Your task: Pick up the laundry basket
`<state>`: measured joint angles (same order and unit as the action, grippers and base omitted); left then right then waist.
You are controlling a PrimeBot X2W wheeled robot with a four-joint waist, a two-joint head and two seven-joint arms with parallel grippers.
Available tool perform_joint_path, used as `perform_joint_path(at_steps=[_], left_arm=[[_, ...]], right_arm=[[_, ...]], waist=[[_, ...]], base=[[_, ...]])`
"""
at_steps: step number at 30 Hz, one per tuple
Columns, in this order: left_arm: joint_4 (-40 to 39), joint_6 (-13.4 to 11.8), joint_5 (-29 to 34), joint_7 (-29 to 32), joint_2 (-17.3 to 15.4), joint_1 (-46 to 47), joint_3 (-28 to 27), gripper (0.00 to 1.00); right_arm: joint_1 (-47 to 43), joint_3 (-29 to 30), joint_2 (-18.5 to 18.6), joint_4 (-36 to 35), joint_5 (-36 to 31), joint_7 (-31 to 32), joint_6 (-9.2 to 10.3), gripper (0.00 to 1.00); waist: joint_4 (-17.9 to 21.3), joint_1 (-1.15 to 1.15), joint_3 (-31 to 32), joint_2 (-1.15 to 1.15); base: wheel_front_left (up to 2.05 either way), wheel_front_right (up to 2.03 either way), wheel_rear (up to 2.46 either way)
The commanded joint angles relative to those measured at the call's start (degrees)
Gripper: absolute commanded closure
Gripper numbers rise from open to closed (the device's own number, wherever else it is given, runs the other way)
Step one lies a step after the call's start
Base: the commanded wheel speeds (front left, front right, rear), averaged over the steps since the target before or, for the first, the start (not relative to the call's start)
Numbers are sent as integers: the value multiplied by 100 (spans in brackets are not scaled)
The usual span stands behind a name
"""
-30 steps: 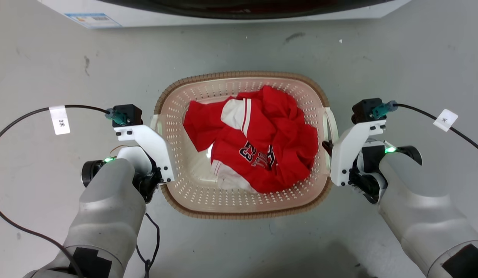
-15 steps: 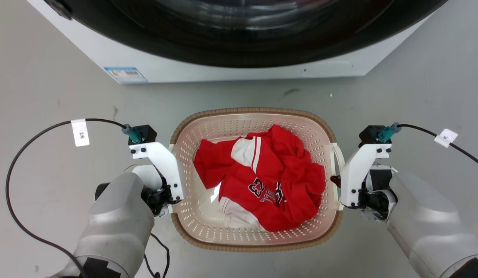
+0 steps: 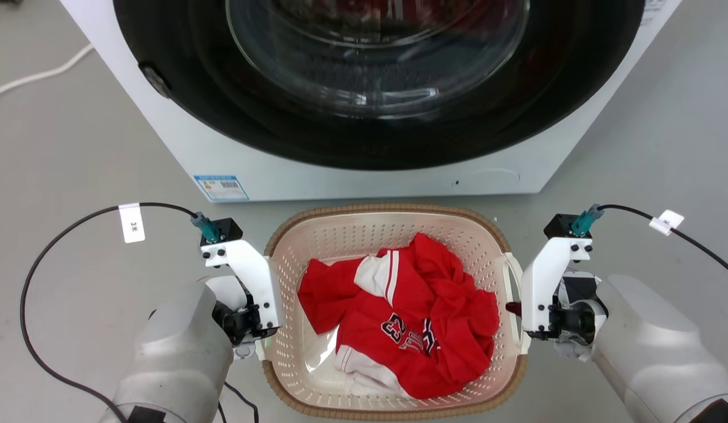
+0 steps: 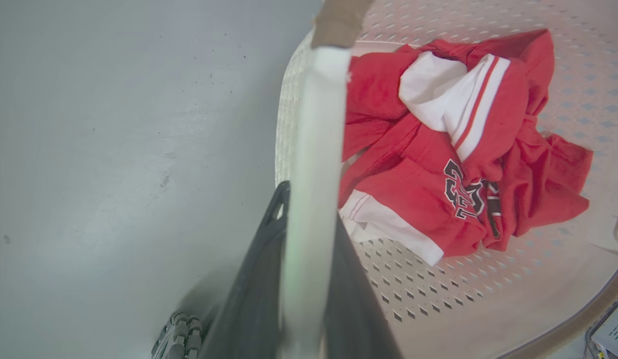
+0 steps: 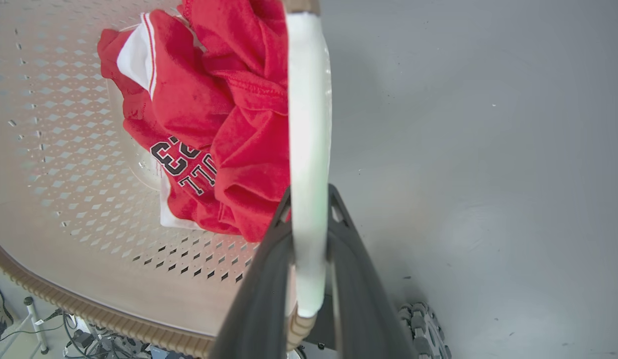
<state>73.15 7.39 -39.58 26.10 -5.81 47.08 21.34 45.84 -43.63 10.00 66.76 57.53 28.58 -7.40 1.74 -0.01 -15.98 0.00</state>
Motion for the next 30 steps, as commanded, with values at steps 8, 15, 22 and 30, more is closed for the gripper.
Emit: perform_joint_path(at_steps=[8, 15, 22, 30], left_arm=[[3, 15, -131, 230, 51, -203, 65, 100], [34, 15, -204, 404, 70, -445, 134, 100], [47, 15, -265, 533, 87, -644, 173, 100], [56, 3, -317, 638, 83, -821, 197, 100]], right_arm=[[-161, -68, -75, 196, 129, 292, -15, 100], [-277, -76, -123, 378, 225, 526, -15, 100], [-361, -93, -181, 514, 273, 737, -15, 100], [-466, -94, -276, 615, 299, 860, -14, 100]], waist=[[-12, 1, 690, 0], [-32, 1, 1125, 0], [-42, 1, 1446, 0], [-28, 1, 1616, 0]], base=[[0, 0, 0], [0, 0, 0], [0, 0, 0], [0, 0, 0]])
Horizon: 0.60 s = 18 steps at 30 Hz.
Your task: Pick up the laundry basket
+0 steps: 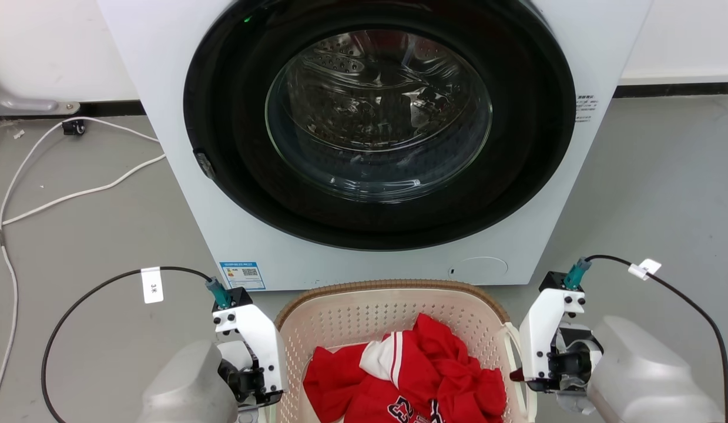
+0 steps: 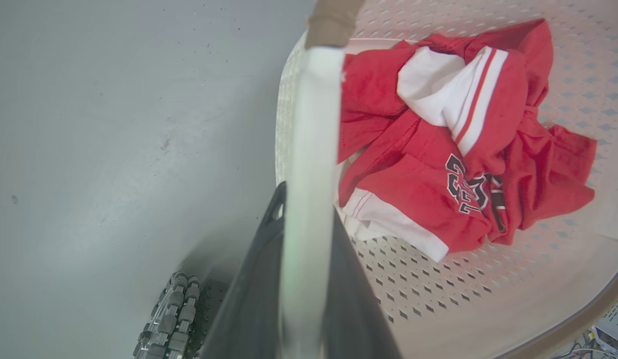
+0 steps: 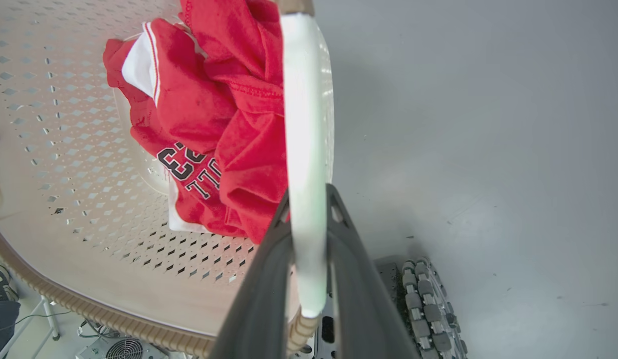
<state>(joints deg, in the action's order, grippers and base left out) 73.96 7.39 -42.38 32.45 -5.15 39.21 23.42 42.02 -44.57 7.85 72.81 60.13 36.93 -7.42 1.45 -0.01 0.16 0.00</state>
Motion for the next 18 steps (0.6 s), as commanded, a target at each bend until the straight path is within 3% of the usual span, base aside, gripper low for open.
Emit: perform_joint_path(at_steps=[1, 18], left_arm=[[-24, 2, -41, 10, 20, -45, -7, 100], [-25, -2, -114, -39, 69, 53, 51, 100]], right_arm=[[-93, 3, -72, 19, 44, 36, -12, 100], [-47, 127, -143, 91, 92, 116, -13, 100]], waist=[[4, 1, 7, 0], [44, 1, -65, 0]], base=[[0, 0, 0], [0, 0, 0]])
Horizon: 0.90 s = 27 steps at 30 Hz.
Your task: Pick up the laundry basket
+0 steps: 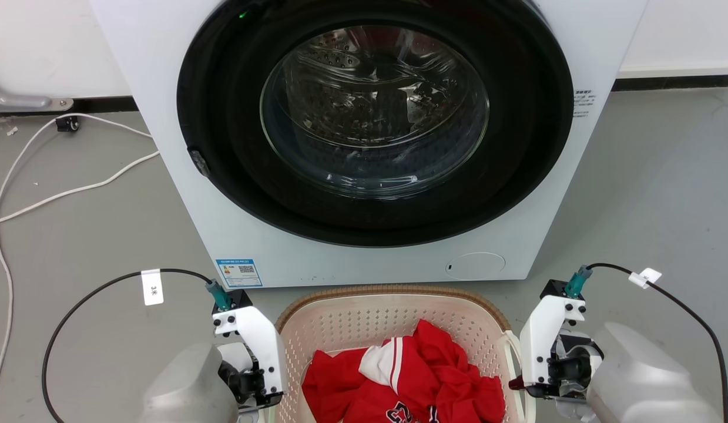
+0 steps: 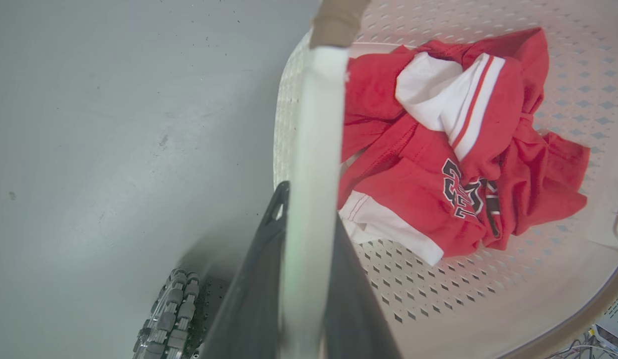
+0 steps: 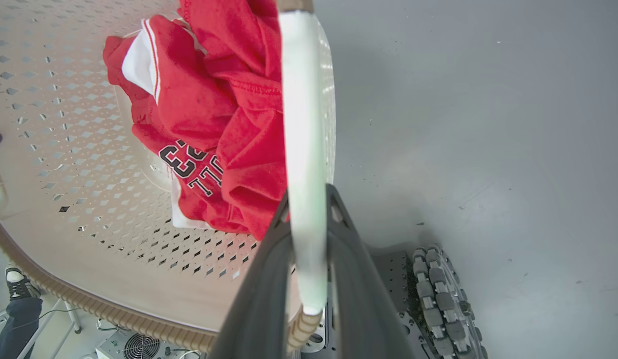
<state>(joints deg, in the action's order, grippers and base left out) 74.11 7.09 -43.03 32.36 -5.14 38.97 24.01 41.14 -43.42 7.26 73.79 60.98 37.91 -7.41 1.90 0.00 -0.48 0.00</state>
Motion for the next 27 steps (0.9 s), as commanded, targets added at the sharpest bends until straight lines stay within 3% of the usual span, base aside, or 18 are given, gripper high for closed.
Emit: perform_joint_path(at_steps=[1, 27], left_arm=[[-40, 27, -53, -35, 71, 85, -4, 100], [-38, -43, -174, 44, 110, 72, 75, 100]], right_arm=[[54, 20, -85, -6, 6, 9, -14, 100], [-55, 210, -63, 1, -136, 93, -15, 100]], waist=[[-4, 0, -2, 0], [-47, 0, -14, 0]], base=[[0, 0, 0], [0, 0, 0]])
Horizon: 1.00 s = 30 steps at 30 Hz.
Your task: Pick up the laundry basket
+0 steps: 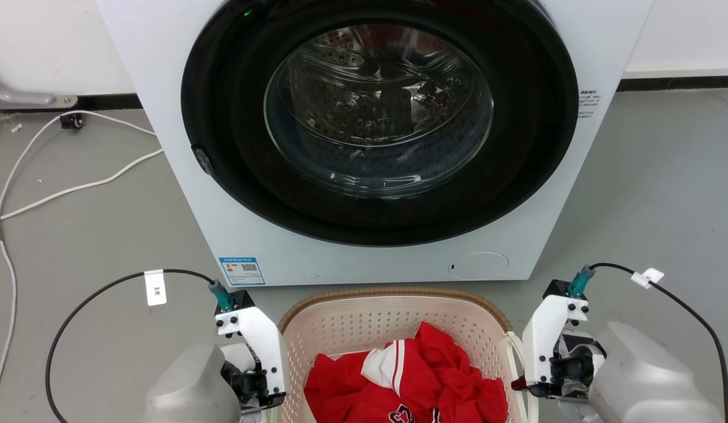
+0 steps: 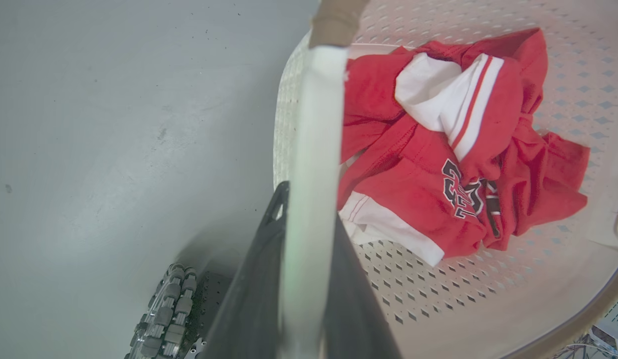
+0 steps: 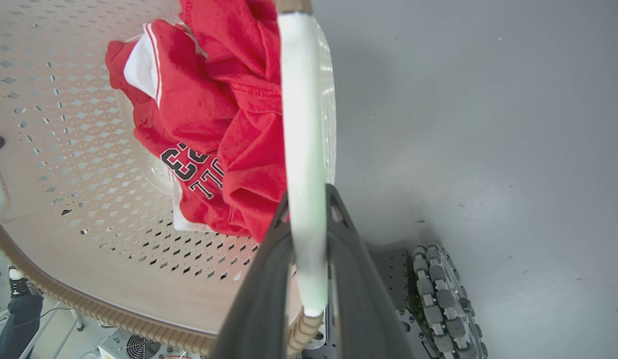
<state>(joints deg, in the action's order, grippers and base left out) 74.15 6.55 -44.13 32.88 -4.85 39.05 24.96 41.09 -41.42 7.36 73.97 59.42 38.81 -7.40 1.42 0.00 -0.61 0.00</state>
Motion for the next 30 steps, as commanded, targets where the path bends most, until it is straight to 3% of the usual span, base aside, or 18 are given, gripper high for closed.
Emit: perform_joint_path(at_steps=[1, 30], left_arm=[[-42, 12, -75, -1, 78, 57, -19, 100], [-42, -2, -155, -88, 43, 38, 80, 100]], right_arm=[[-55, 15, -75, -17, 6, 8, -16, 100], [-84, 308, -106, -16, -292, 24, -15, 100]], waist=[[0, 0, 2, 0], [0, 0, 3, 0]], base=[[0, 0, 0], [0, 0, 0]])
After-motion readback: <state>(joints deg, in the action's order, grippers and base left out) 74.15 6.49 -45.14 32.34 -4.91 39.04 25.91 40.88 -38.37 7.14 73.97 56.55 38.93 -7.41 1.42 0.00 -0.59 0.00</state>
